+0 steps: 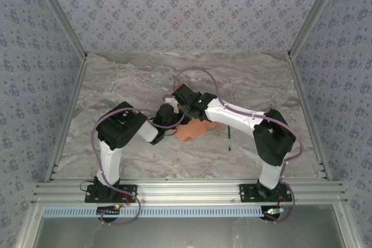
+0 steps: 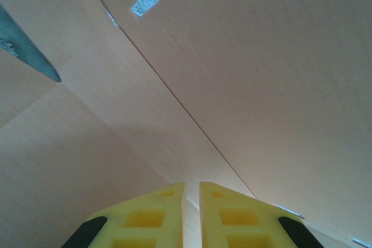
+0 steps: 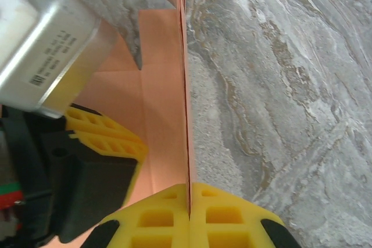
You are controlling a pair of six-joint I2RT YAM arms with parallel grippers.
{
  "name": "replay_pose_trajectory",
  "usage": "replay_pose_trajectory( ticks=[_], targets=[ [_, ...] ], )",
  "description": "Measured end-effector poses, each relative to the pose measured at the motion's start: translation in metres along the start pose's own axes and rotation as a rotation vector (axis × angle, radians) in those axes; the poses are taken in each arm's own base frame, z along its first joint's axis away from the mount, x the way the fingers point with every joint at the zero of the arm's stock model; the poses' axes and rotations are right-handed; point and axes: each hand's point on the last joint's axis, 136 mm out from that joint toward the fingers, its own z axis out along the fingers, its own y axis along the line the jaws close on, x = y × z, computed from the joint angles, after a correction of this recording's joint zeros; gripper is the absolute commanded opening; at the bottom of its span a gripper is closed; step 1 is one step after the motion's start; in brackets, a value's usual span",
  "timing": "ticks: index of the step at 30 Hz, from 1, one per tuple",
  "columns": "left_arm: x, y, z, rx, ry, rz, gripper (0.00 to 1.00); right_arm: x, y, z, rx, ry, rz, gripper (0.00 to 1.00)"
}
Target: Fold the paper box
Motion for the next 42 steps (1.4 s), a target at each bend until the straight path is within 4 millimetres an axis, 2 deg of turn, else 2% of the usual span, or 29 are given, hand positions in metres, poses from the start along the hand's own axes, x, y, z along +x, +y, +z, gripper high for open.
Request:
replay_pose_trajectory(
  ticks=[5,9,14,21,24,30,34,38,42],
  targets=[
    [0.000,0.000,-0.001,0.005,-0.005,-0.003,0.14,0.001,0.004,0.000,-0.004,-0.003,0.001,0.00],
    [0.001,0.001,-0.002,0.004,-0.003,-0.006,0.17,0.000,-0.003,0.002,0.005,0.000,0.002,0.00],
    [0.002,0.000,-0.008,0.000,0.001,-0.003,0.25,-0.003,-0.022,0.006,0.026,0.001,-0.030,0.00],
    [-0.006,0.004,-0.035,-0.049,0.009,0.018,0.35,-0.007,-0.050,0.014,0.064,-0.012,-0.147,0.01],
    [-0.019,0.010,-0.051,-0.082,-0.007,0.022,0.37,-0.015,-0.052,0.016,0.086,-0.046,-0.227,0.01],
    [-0.065,0.014,-0.092,-0.162,-0.082,0.059,0.41,-0.032,-0.056,0.019,0.165,-0.127,-0.375,0.01],
    [-0.093,0.020,-0.119,-0.217,-0.127,0.083,0.45,-0.031,-0.053,0.027,0.213,-0.168,-0.479,0.01],
    [-0.107,0.038,-0.139,-0.276,-0.132,0.074,0.48,-0.024,-0.046,0.036,0.255,-0.210,-0.587,0.02],
    [-0.113,0.052,-0.149,-0.312,-0.107,0.049,0.48,-0.025,-0.043,0.037,0.299,-0.261,-0.670,0.02]
  ],
)
